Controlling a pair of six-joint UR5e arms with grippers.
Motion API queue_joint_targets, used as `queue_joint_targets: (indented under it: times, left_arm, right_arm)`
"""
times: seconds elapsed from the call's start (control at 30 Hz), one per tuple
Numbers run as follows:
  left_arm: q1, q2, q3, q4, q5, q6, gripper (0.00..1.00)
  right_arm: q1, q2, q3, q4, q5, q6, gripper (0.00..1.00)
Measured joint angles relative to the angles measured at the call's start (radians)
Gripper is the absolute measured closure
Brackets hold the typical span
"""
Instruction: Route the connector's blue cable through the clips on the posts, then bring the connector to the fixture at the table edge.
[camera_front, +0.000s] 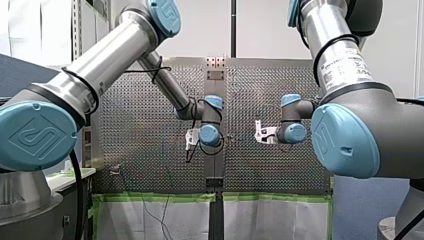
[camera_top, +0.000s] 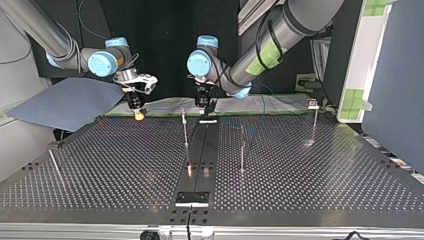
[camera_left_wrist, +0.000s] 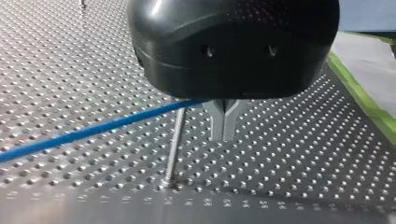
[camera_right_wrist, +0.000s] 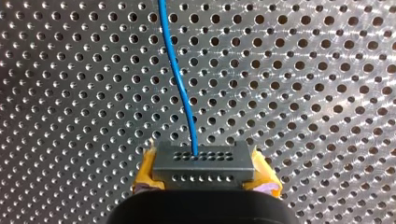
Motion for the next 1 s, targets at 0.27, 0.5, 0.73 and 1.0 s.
queue_joint_targets:
  times: [0.27,0.5,0.73,1.0]
  left_arm:
    - [0.014,-0.022,0.026,0.017,0.007,-0.030,1.00]
    - [0.036,-0.022,0.048,0.016,0.009,-0.032,1.00]
    - [0.051,-0.023,0.066,0.011,0.021,-0.032,1.00]
    - [0.050,-0.023,0.060,-0.019,0.007,-0.021,1.00]
  right_arm:
    - [-0.001,0.001,0.000,-0.001,0.001,-0.004,1.00]
    - [-0.001,0.001,0.000,-0.003,0.001,-0.005,1.00]
    - [-0.002,0.001,-0.001,-0.002,-0.004,-0.009,1.00]
    - [-0.001,0.001,-0.002,0.011,-0.007,-0.023,1.00]
